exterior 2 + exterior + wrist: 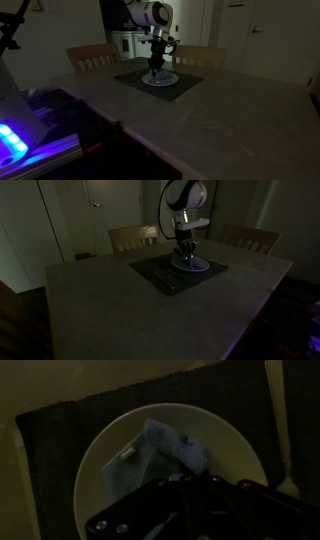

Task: Use the towel to wipe the plate

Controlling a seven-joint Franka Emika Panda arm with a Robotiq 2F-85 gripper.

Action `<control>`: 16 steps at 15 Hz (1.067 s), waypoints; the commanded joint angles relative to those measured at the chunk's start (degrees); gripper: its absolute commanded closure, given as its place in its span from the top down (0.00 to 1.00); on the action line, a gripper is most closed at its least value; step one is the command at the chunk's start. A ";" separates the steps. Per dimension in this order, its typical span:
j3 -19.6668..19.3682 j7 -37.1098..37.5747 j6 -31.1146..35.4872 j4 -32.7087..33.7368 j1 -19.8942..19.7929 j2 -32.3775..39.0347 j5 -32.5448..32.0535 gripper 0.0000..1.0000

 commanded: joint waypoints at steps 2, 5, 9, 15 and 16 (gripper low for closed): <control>2.46 -2.20 -1.65 0.12 0.52 -1.11 1.43 0.02; 3.47 -4.65 -1.46 2.94 0.12 0.07 1.58 0.02; 1.70 -5.51 -1.45 6.26 -0.06 1.87 -0.78 0.02; -2.94 -0.59 -0.27 3.90 -1.10 2.68 -2.56 0.02; -3.60 1.13 -0.55 3.42 -1.06 2.84 -2.35 0.02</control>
